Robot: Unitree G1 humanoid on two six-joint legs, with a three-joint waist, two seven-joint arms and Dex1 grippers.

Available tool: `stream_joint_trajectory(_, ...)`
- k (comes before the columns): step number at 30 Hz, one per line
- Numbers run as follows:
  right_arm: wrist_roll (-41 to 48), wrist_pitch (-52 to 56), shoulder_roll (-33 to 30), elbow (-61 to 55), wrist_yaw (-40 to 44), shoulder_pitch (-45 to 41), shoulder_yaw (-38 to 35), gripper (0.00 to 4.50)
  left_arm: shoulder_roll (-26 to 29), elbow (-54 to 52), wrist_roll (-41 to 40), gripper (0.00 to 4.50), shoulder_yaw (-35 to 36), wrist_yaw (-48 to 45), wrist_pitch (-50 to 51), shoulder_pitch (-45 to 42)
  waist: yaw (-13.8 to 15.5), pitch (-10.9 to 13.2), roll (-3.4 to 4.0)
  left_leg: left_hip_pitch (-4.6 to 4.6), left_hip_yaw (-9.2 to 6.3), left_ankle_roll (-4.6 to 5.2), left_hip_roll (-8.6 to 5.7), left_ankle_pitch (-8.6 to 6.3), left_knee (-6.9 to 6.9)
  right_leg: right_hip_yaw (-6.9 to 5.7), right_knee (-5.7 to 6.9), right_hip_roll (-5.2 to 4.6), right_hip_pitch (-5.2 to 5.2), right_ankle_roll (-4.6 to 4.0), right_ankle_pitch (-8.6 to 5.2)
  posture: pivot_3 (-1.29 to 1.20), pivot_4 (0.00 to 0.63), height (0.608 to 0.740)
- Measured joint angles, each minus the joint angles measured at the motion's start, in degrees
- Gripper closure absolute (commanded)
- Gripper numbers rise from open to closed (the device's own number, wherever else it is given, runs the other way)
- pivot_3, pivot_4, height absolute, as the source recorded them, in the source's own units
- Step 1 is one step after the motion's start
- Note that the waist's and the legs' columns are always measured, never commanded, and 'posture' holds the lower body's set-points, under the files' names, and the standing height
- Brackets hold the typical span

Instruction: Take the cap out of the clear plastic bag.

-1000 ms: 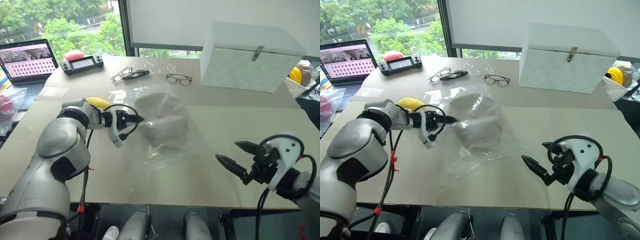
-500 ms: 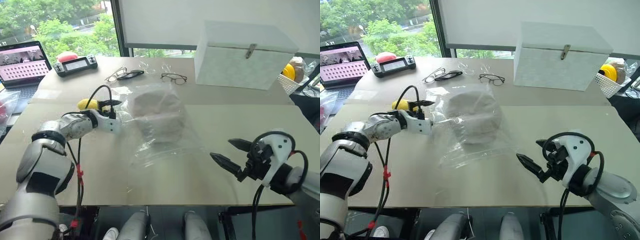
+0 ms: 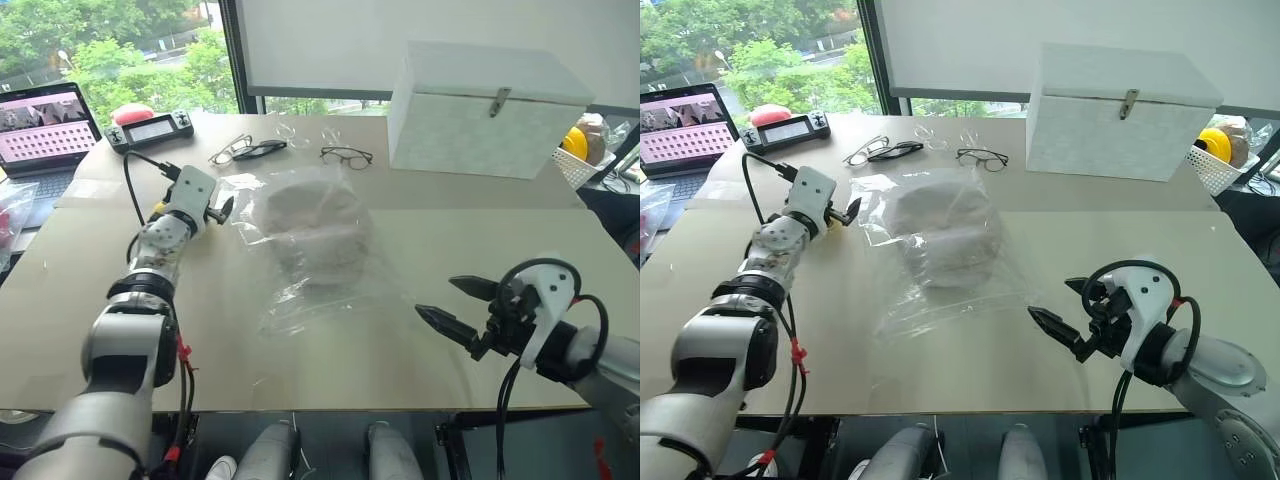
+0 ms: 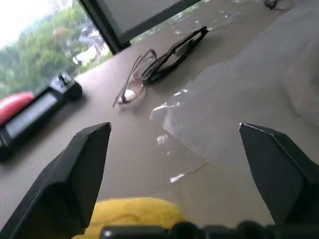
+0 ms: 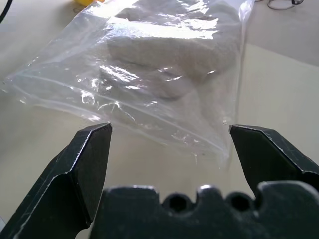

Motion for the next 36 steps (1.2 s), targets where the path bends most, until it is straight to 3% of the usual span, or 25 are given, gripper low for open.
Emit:
stream_joint_trajectory(4, -0.81, 0.0, 0.33, 0.28, -0.7, -1.12, 0.87, 0.0, -6.09, -8.35, -9.4, 0.1, 4.25, -9.33, 11.2, -0.13, -0.01, 0.0, 0.0, -0.04, -0.01, 0.0, 0.0, -0.01, 0.04, 0.0, 0.0, 0.0, 0.0, -0.02, 0.01, 0.0, 0.15, 0.74)
stream_joint_trajectory(8, -1.08, 0.01, 1.52, 0.76, -1.35, -1.65, 2.51, 0.0, -8.37, -36.26, -20.53, 0.1, 0.1, -26.15, 28.53, 7.0, -0.68, -0.01, 0.02, -0.07, 0.03, -0.01, 0.02, -0.06, 0.05, 0.13, 0.11, 0.01, -0.09, -0.12, 0.07, 0.0, 0.15, 0.74)
stream_joint_trajectory(11, -1.57, 0.02, 1.81, 0.81, -1.6, -1.58, 2.96, 0.0, -2.6, -60.56, -29.53, 0.1, -7.31, -38.96, 42.57, 16.0, -1.89, -0.04, 0.09, -0.05, 0.09, -0.06, 0.05, -0.1, 0.03, 0.22, 0.13, 0.03, -0.33, -0.2, 0.1, 0.0, 0.15, 0.74)
stream_joint_trajectory(14, -2.02, 0.02, 2.2, 0.97, -1.81, -1.3, 2.87, 0.0, 6.09, -72.4, -32.91, 0.1, -12.09, -48.8, 48.35, 21.42, -1.89, -0.11, 0.33, 0.04, 0.24, -0.12, 0.29, -0.09, 0.0, 0.24, 0.17, 0.21, -0.43, -0.48, 0.24, 0.0, 0.15, 0.74)
stream_joint_trajectory(17, -2.14, 0.02, 2.21, 1.27, -1.72, -0.82, 2.51, 0.0, 12.95, -76.12, -31.78, 0.1, -14.9, -54.67, 48.25, 22.68, -1.15, -0.06, 0.47, 0.38, 0.31, -0.16, 0.54, -0.05, 0.0, 0.19, 0.07, 0.37, -0.06, -0.56, 0.28, 0.0, 0.15, 0.74)
stream_joint_trajectory(18, -2.16, 0.02, 2.21, 1.3, -1.6, -0.63, 2.18, 0.0, 15.34, -77.0, -30.43, 0.1, -15.69, -56.88, 46.95, 22.82, -0.32, -0.04, 0.59, 0.7, 0.37, -0.17, 0.87, -0.07, -0.01, 0.17, -0.27, 0.65, 0.46, -0.23, 0.07, 0.0, 0.15, 0.74)
stream_joint_trajectory(21, -2.27, 0.01, 2.21, 1.32, -1.44, -0.5, 2.05, 0.0, 17.99, -78.54, -25.17, 0.1, -19.08, -58.64, 40.66, 25.68, 0.19, -0.08, 0.67, 0.74, 0.38, -0.17, 1.0, -0.08, -0.1, 0.18, -0.55, 0.76, 0.55, -0.26, 0.07, 0.0, 0.15, 0.74)
stream_joint_trajectory(29, -2.57, 0.01, 2.37, 1.36, -1.42, -0.18, 1.87, 0.0, 13.01, -73.35, -11.15, 0.1, -24.47, -50.24, 27.6, 27.11, 0.92, -0.09, 0.67, 0.51, 0.36, -0.27, 1.0, -0.22, -0.19, 0.17, -0.82, 0.84, 0.35, -0.8, 0.42, 0.0, 0.15, 0.74)
stream_joint_trajectory(36, -2.51, 0.01, 2.36, 1.34, -1.43, -0.1, 1.21, 0.0, 10.35, -71.23, -9.22, 0.1, -24.5, -46.92, 26.34, 26.63, 0.95, -0.09, 0.67, 0.54, 0.36, -0.26, 1.01, -0.23, -0.24, 0.15, -0.85, 0.86, 0.36, -0.78, 0.41, 0.0, 0.15, 0.74)
